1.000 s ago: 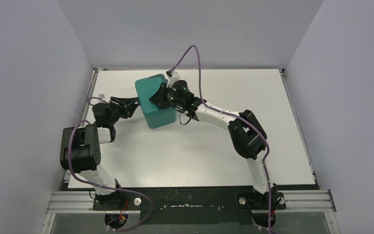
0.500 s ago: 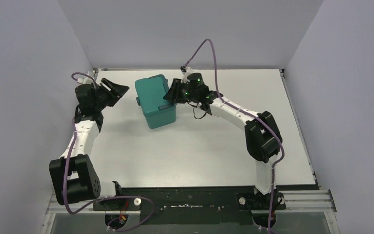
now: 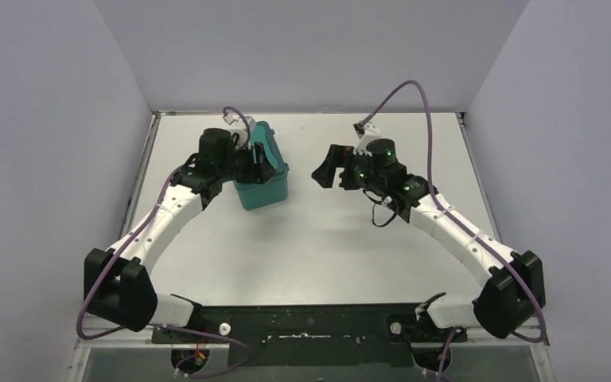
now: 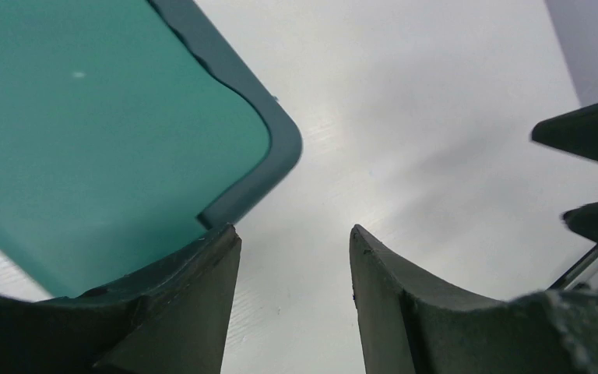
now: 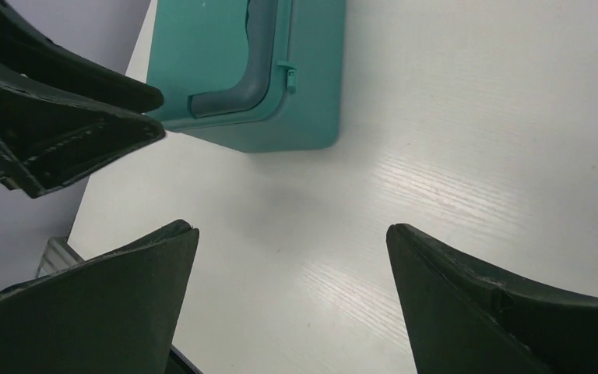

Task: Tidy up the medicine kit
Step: Move the medicine box to the center of the board.

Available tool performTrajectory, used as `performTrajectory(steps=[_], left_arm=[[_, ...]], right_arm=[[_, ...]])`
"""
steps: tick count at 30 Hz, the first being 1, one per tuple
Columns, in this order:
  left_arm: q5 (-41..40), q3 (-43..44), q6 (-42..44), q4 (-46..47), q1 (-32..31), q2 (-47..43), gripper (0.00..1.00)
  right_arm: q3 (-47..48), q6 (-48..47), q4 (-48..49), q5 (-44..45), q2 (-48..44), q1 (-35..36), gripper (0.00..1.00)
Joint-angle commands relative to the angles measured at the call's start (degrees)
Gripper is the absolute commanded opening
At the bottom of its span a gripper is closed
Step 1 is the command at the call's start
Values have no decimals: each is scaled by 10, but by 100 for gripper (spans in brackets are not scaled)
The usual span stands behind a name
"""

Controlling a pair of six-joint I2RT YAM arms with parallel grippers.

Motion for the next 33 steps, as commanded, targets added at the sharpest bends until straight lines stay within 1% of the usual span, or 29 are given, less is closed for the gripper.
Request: performTrajectory(steps=[1, 6, 8, 14, 17, 21, 24, 26, 30, 33], left_arm=[[-21, 40, 82, -28, -63, 42, 52], [26, 80, 110, -21, -86, 132, 52], [21, 98, 114, -25, -88, 166, 52], [-14, 108, 82, 23, -76, 225, 52], [-38, 117, 58, 28, -52, 246, 52], [-22, 106, 21, 73, 3, 254, 52], [-25, 108, 3, 104, 35, 258, 52], [-26, 115, -3, 130, 51, 267, 52], [-12, 118, -36, 221, 76, 291, 53], [11, 139, -57, 226, 86, 307, 53]], right_arm=[[-35, -12, -28, 47, -77, 1, 100], [-70, -1, -34, 65, -125, 1, 100], [-80, 4, -31, 69, -135, 1, 100], [-87, 5, -28, 72, -140, 0, 100], [-86, 4, -33, 75, -143, 2, 100], [-94, 8, -32, 71, -147, 2, 100], [-101, 12, -31, 69, -151, 3, 100], [-105, 14, -32, 71, -157, 4, 100], [-105, 21, -39, 77, -166, 5, 100], [-98, 23, -54, 86, -167, 6, 100]])
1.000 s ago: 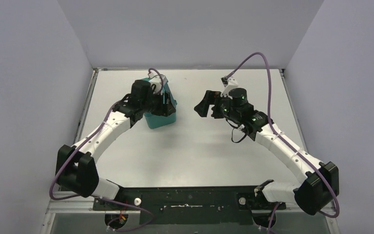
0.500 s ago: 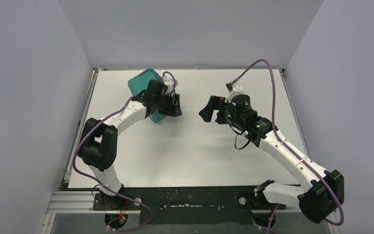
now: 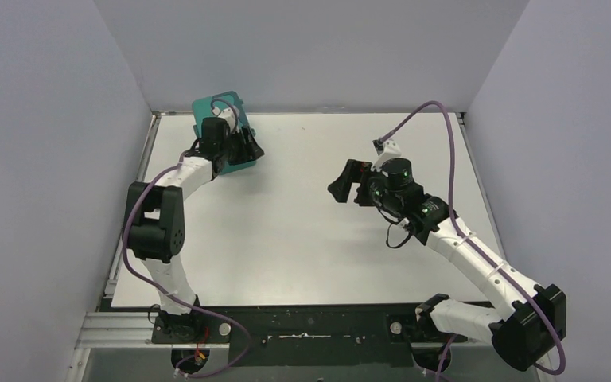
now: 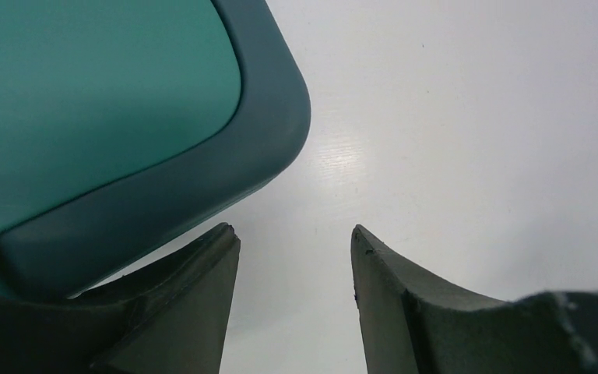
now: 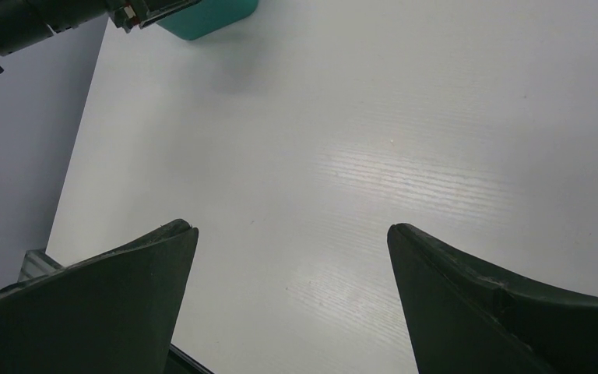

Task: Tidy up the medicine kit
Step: Move the medicine box to the center of the board, then reset both arms

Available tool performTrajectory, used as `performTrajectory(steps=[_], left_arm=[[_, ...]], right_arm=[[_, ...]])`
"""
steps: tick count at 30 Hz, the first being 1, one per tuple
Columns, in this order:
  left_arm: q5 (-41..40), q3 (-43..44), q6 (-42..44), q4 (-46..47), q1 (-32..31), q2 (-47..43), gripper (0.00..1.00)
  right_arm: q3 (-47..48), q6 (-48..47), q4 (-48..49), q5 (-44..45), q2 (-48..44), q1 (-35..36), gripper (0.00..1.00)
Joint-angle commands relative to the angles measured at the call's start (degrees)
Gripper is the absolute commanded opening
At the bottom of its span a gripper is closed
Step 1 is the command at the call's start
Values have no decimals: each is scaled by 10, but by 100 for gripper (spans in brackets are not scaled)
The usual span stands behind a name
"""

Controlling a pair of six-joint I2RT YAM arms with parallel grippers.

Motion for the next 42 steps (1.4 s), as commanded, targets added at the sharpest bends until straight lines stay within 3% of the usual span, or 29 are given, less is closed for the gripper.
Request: performTrajectory(steps=[1, 6, 12, 13, 14, 21, 30, 42], left_arm=[[26, 48, -39, 69, 8, 15, 53], [39, 32, -45, 34, 8, -39, 54], [63, 8, -25, -63, 8, -150, 64], [73, 3, -22, -72, 7, -169, 90], [81, -1, -20, -85, 6, -187, 96], [116, -37, -27, -139, -4, -331, 97], [76, -118, -53, -152, -5, -493, 97], [92, -192, -52, -155, -5, -566, 97]], right_arm=[[8, 6, -7, 26, -20, 5, 100], [10, -3, -25, 31, -19, 5, 100], [19, -26, -48, 67, -33, 4, 100], [25, -30, -52, 76, -35, 3, 100], [35, -31, -58, 85, -35, 3, 100], [99, -19, -89, 132, -32, 2, 100], [166, -59, -134, 134, -29, -1, 100], [132, -61, -120, 128, -54, -1, 100]])
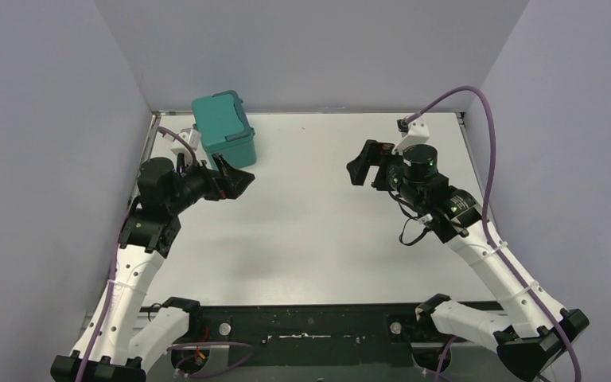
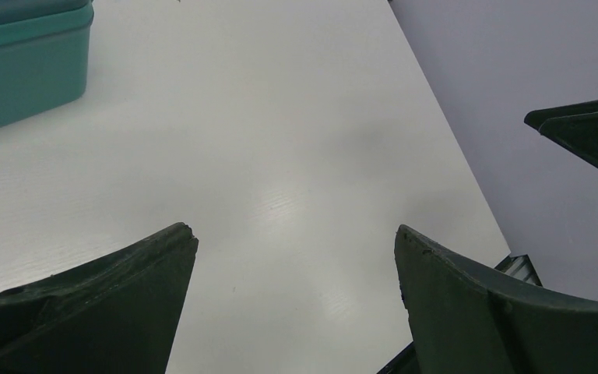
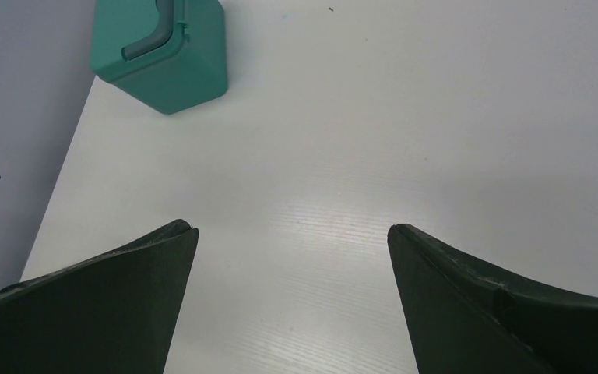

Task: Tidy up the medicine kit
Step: Reset both arms

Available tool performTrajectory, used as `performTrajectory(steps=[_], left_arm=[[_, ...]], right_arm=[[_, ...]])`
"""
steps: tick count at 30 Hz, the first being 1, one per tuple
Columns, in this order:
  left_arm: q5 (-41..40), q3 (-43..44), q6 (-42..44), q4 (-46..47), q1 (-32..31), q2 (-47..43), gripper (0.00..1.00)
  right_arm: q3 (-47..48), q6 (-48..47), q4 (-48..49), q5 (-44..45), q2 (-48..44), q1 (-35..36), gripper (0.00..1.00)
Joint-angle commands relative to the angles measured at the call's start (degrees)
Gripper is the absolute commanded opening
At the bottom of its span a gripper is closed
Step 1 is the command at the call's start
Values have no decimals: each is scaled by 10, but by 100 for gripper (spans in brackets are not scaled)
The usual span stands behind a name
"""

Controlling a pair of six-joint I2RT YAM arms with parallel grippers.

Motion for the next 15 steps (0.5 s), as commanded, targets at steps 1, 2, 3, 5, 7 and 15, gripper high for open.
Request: performTrajectory(steps=[1, 2, 3, 5, 7, 15], left_arm=[[12, -6, 0, 13, -1, -17, 97], [12, -6, 2, 14, -1, -17, 97], [11, -5, 4, 14, -1, -16, 97], [10, -5, 9, 15, -1, -17, 97], [5, -3, 18, 12, -1, -18, 97], [3, 7, 34, 5, -2, -14, 97]], right_arm=[[-13, -15, 12, 8, -15, -2, 100], [-19, -16, 18, 0, -18, -3, 100], [-25, -17, 24, -8, -21, -2, 100], [-32, -16, 31, -15, -25, -3, 100], [-35, -14, 31, -15, -25, -3, 100], [-38, -16, 28, 4, -39, -3, 100]])
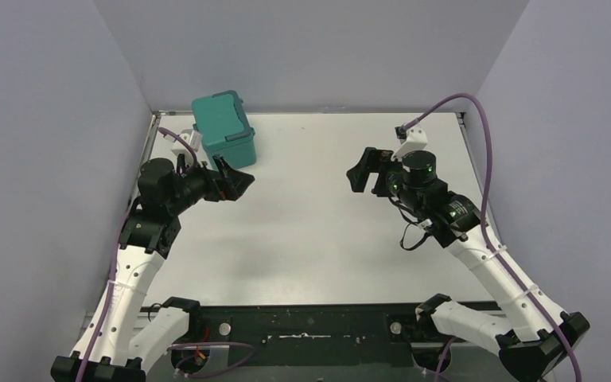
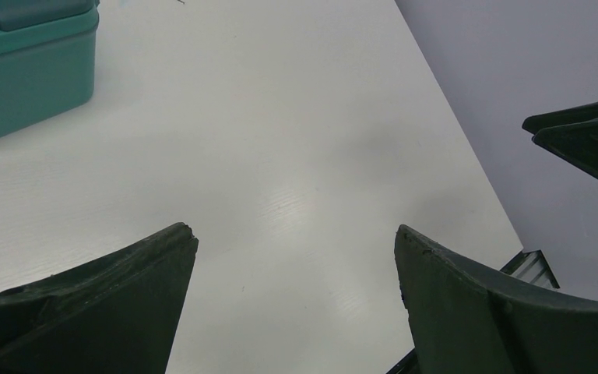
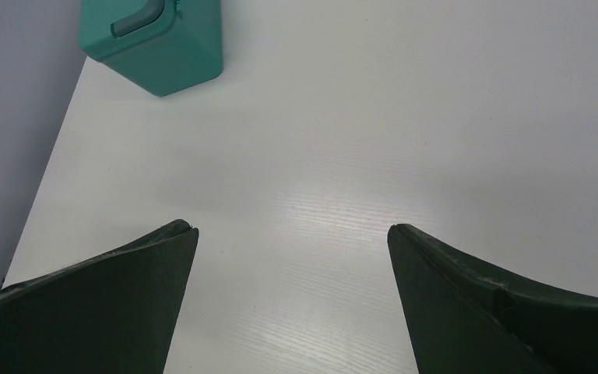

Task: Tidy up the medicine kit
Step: Reset both arms

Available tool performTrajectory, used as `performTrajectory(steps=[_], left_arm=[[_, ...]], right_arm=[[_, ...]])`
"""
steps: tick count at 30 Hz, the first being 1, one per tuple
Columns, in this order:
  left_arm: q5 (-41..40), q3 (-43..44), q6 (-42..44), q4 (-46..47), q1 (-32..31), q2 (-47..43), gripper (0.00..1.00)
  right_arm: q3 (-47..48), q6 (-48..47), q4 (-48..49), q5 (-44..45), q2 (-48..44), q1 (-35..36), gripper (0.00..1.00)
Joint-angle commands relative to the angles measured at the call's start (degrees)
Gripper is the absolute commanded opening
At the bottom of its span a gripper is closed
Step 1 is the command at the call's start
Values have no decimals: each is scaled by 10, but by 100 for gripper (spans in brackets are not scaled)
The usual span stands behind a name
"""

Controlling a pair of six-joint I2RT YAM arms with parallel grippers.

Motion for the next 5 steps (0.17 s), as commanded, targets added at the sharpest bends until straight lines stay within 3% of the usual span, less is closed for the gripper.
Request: performTrajectory(steps=[1, 5], left_arm=[[3, 21, 16, 6, -2, -7, 97], [6, 23, 13, 5, -3, -5, 98]], right_arm=[[-3, -8, 27, 13, -23, -2, 100], [18, 6, 8, 9, -2, -2, 100]])
